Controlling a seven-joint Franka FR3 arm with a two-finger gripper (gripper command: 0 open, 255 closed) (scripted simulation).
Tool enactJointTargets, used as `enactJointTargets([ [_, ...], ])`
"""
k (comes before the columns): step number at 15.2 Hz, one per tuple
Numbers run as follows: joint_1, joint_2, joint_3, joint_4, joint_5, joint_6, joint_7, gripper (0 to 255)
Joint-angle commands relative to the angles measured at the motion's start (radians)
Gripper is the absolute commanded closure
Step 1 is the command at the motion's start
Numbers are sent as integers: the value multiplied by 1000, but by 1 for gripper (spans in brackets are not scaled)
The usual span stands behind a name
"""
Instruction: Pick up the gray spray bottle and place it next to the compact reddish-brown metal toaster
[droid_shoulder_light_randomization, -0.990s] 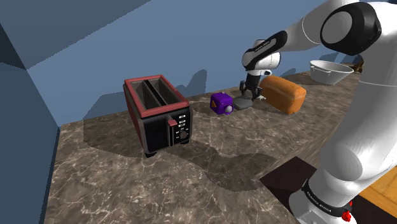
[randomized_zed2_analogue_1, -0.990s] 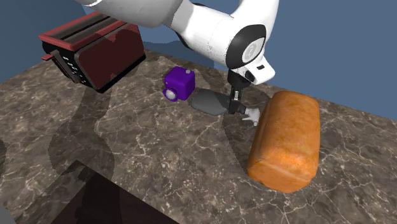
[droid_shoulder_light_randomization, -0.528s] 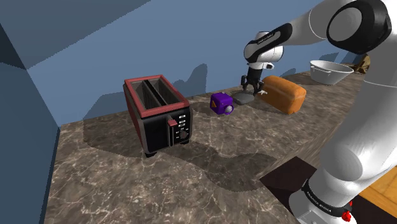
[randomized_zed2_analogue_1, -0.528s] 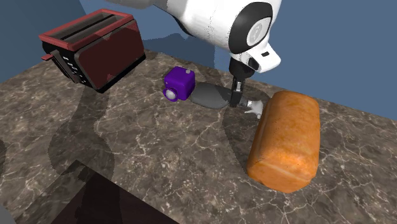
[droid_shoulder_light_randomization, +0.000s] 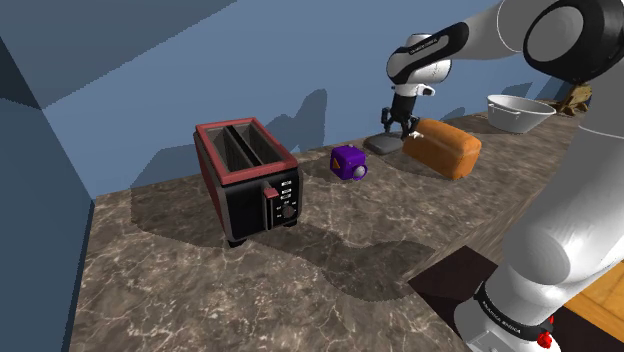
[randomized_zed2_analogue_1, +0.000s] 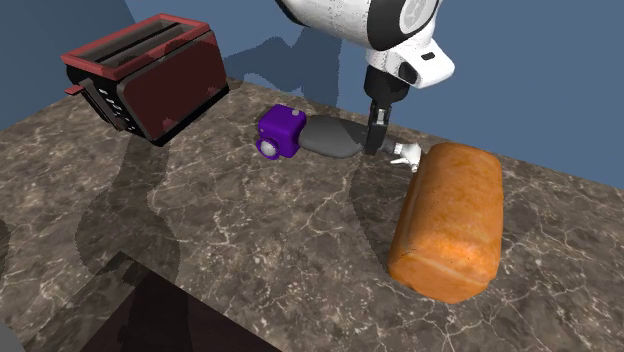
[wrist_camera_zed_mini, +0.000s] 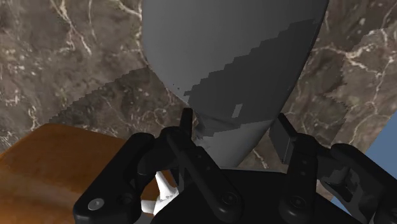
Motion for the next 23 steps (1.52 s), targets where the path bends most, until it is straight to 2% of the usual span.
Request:
enactJointTargets([
  [1,0,-9,0,16,-2,-25,1,255],
  [23,1,-54,-2,256,-11,-310,6,255],
])
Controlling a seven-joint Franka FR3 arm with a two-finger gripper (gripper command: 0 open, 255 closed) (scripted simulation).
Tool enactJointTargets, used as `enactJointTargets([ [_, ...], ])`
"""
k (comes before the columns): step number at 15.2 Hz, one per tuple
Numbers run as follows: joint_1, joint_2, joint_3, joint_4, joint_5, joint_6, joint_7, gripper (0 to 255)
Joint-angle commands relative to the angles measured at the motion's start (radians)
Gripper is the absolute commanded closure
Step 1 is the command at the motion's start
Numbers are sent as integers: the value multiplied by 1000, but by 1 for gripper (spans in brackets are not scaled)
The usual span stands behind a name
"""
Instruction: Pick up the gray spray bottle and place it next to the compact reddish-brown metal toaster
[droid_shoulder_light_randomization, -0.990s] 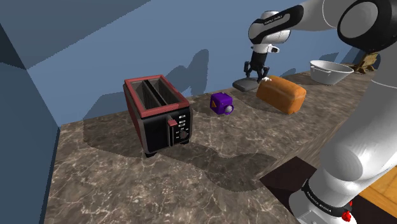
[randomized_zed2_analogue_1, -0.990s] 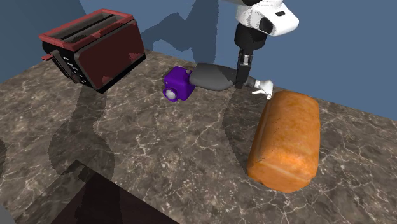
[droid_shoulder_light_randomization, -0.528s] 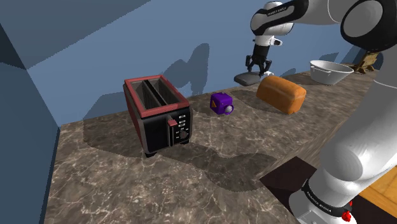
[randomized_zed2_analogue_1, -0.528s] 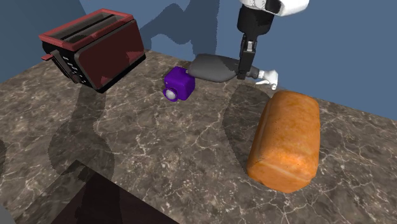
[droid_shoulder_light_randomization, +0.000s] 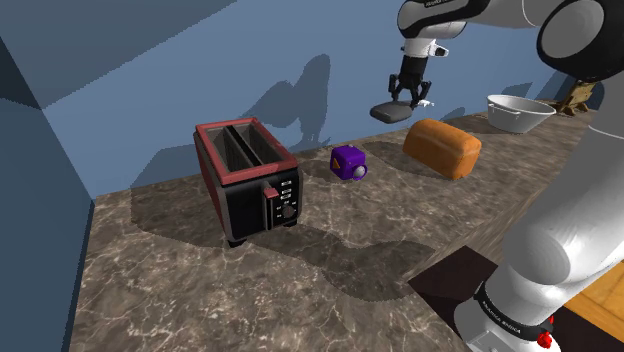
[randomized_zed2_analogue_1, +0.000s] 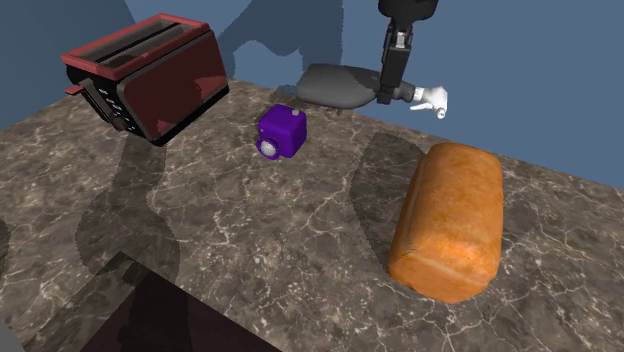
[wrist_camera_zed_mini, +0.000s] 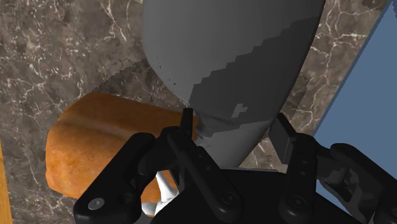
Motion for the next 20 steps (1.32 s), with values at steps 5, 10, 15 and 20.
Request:
enactJointTargets([
  [5,-2,6,-1,89,1,-83,-2,255],
  [10,-3,18,-2,172,3,-154,-3,255],
  [15,35,-48,27,109,-8,-157,63,255],
  [20,93,-143,81,-6,-17,-137,176,255],
])
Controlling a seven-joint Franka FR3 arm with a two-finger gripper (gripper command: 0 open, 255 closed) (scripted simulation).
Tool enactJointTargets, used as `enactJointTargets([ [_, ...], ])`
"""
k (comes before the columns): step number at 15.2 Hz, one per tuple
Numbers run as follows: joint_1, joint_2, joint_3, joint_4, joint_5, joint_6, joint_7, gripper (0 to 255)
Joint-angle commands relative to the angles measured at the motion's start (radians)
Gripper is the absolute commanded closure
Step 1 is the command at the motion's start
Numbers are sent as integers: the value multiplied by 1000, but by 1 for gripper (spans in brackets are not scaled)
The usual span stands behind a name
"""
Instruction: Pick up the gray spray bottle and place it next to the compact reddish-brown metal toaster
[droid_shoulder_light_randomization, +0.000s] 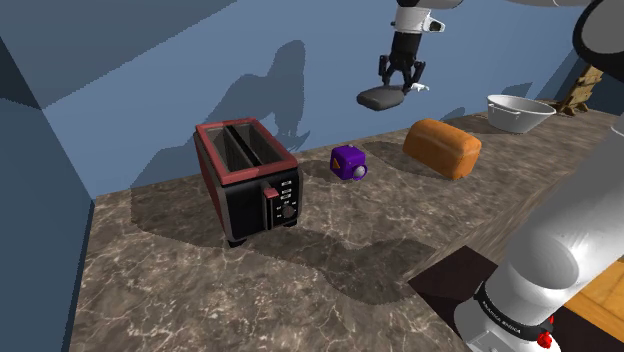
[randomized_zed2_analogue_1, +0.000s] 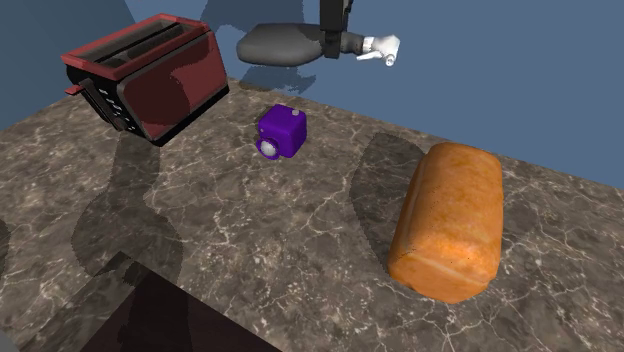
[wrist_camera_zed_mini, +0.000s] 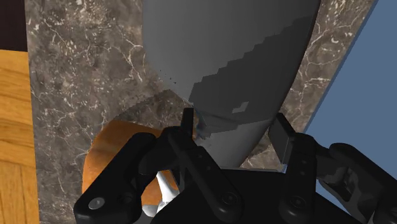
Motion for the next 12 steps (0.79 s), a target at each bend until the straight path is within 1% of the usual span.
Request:
enactJointTargets([
  [1,23,-38,24,-45,-2,6,48,255],
  [6,76,-103,86,-118,3,15,163,255],
  [12,138,-147,168,-165,18,18,304,255],
])
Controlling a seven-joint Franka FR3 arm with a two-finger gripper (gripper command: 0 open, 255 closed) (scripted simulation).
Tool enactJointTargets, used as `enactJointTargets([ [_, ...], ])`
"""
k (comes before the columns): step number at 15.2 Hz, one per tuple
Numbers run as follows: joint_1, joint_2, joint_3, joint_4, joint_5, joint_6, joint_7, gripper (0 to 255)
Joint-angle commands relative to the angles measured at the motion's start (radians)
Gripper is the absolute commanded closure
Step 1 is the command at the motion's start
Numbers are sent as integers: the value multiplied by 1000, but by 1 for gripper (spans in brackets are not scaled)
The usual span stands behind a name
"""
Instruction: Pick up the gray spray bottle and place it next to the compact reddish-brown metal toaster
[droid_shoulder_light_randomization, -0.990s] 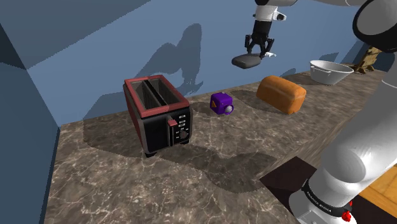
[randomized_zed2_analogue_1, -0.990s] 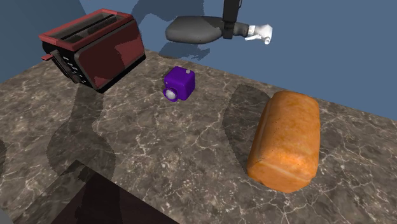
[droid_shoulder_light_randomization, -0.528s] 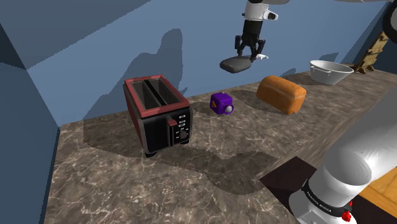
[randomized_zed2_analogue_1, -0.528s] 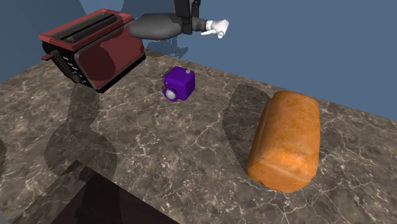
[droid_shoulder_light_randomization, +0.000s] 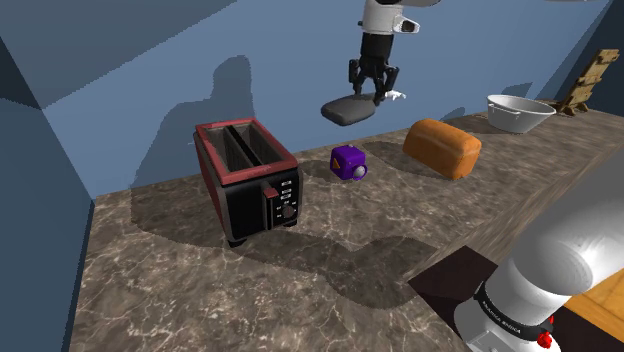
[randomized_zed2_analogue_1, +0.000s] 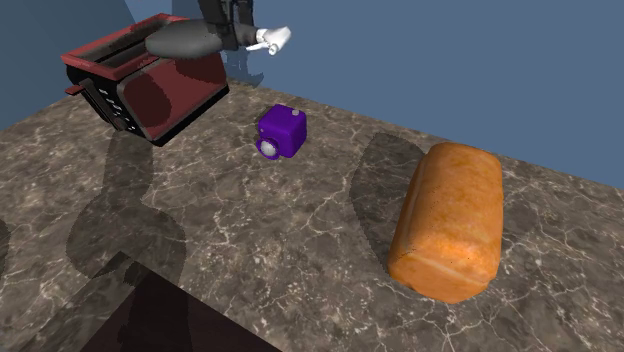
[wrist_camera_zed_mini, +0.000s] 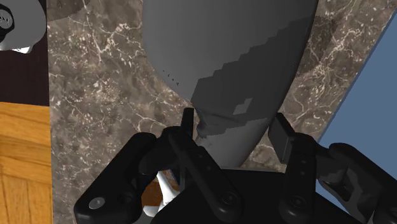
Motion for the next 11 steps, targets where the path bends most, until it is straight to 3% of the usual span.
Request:
enactJointTargets([
  [1,20,-8,28,-1,6,-6,49,255],
  [7,79,-10,110,-1,22,-7,187,255],
  [11,79,-17,110,-62,23,48,186,255],
])
